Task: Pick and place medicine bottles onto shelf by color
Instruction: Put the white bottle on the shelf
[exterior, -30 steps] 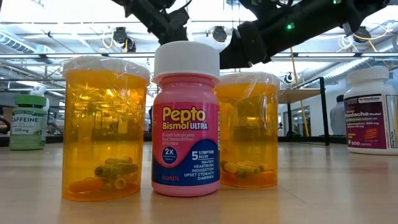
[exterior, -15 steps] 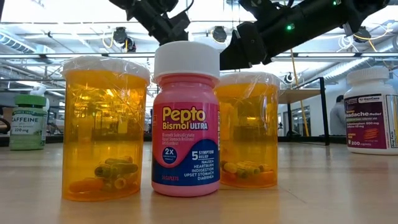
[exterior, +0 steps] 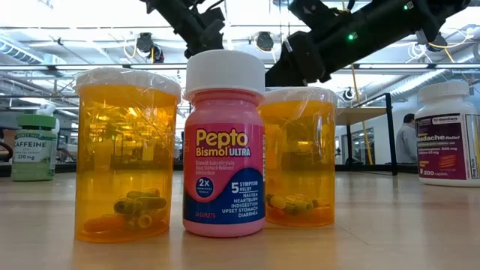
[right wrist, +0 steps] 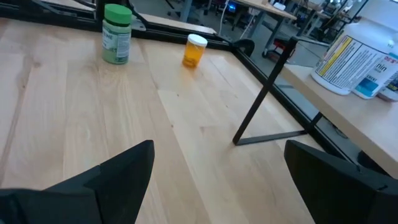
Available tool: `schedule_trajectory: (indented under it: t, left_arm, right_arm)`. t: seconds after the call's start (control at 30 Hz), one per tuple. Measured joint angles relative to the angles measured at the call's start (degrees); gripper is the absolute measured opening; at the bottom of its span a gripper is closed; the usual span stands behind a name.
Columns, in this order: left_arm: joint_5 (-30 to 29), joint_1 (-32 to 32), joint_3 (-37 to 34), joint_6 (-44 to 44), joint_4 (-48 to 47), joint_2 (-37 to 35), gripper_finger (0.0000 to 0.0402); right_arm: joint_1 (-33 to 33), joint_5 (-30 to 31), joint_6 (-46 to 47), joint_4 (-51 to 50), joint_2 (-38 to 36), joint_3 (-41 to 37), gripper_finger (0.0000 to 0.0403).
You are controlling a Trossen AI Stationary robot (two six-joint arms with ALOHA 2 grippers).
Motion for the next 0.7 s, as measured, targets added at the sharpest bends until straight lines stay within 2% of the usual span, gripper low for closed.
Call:
schedule_trajectory:
  t: [0.13, 0.47, 0.7]
  left_arm:
    - [2.4, -0.2, 0.0, 0.4, -0.9, 0.0, 0.0253]
    - [2.5, -0.6, 0.0, 3.3, -2.0, 0.7, 0.0252]
    - [2.7, -0.8, 0.0, 4.4, -3.2, 1.3, 0.0233]
  right_arm:
    - [0.1, 0.0, 0.2, 0.0, 0.0, 0.0, 0.0357]
    - [0.4, -0.2, 1.1, 0.1, 0.0, 0.0, 0.0357]
    - [0.4, -0.2, 0.8, 0.6, 0.0, 0.0, 0.0357]
